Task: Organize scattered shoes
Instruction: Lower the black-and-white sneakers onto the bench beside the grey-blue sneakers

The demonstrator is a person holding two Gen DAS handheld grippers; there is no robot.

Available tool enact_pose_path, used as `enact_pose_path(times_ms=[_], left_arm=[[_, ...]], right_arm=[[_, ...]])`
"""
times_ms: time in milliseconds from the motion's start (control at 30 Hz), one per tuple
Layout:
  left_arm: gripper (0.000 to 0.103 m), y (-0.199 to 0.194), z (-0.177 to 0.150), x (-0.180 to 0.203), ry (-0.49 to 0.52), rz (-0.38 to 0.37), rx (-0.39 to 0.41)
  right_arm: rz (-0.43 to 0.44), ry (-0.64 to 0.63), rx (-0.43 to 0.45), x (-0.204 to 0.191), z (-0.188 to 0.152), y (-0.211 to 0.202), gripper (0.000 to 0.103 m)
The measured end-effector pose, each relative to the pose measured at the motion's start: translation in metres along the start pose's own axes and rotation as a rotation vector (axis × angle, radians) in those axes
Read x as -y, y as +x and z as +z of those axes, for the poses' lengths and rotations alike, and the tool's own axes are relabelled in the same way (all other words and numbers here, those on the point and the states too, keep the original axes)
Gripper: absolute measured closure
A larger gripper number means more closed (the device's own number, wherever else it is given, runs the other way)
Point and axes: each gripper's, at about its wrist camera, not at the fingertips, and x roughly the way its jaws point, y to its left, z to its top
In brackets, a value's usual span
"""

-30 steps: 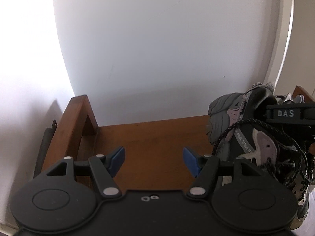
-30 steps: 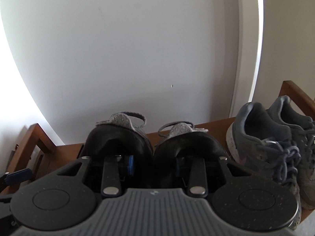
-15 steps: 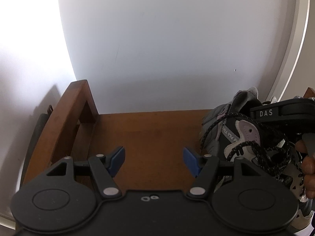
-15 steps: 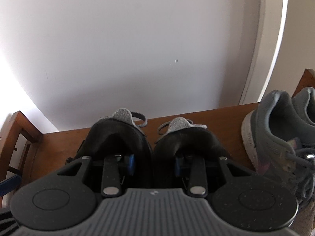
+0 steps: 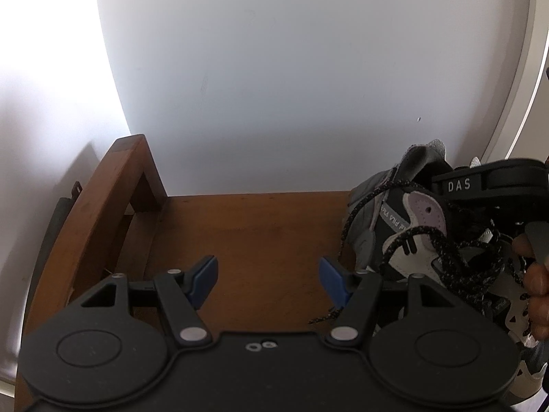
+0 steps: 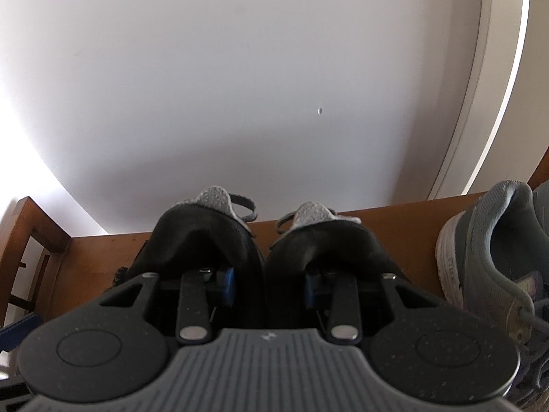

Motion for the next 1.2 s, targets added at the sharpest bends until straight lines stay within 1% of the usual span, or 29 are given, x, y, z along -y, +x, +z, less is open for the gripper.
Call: enact_pose_path(times_ms=[67, 100, 267, 433, 633, 700, 800, 1000, 1067, 1100, 1133, 1167, 1200], left_arm=[[0.038, 0.0, 0.002, 0.007, 0.004, 0.002, 0.003], [0.038, 0.006, 0.003, 0.008, 0.006, 0.001, 0.003], [0.038, 0.003, 0.009, 0.015, 0.015, 0.005, 0.01], [0.038, 0.007, 0.015, 0.014, 0.012, 0.018, 0.014], [0.038, 0.009, 0.023, 0.014, 0.016, 0.03, 0.016], [0.038, 0.009, 0.025, 0.014, 0.01, 0.03, 0.013], [0.038, 0.006, 0.026, 0.019, 0.007, 0.032, 0.003], [0.038, 0.017, 0.03, 0.017, 0.014, 0.04, -0.013], [0.038, 0.015, 0.03, 0.02, 0.013, 0.039, -0.015], [0.038, 0.014, 0.031, 0.021, 0.011, 0.038, -0.015], [0.038, 0.014, 0.031, 0.022, 0.01, 0.038, -0.016], [0.038, 0.014, 0.032, 0.022, 0.009, 0.038, -0.018], [0.038, 0.014, 0.032, 0.023, 0.01, 0.041, -0.018]], right_arm=[[-0.002, -0.016, 0.005, -0.001, -0.002, -0.001, 0.062], [-0.003, -0.022, 0.008, -0.002, -0.003, -0.002, 0.062], [-0.001, -0.023, 0.011, -0.002, -0.004, -0.003, 0.06], [0.002, -0.035, 0.013, -0.003, -0.005, -0.004, 0.058], [0.009, -0.065, 0.006, -0.006, -0.006, -0.006, 0.049], [0.013, -0.081, 0.007, -0.007, -0.006, -0.007, 0.044], [0.014, -0.093, 0.008, -0.008, -0.007, -0.009, 0.043], [0.017, -0.107, -0.01, -0.007, -0.003, -0.007, 0.042], [0.016, -0.108, -0.014, -0.021, -0.002, 0.005, 0.042], [0.016, -0.109, -0.015, -0.022, -0.003, 0.008, 0.042], [0.015, -0.11, -0.017, -0.022, -0.003, 0.006, 0.042], [0.015, -0.11, -0.018, -0.014, -0.003, -0.003, 0.041], [0.015, -0.11, -0.018, -0.012, -0.004, -0.002, 0.041]])
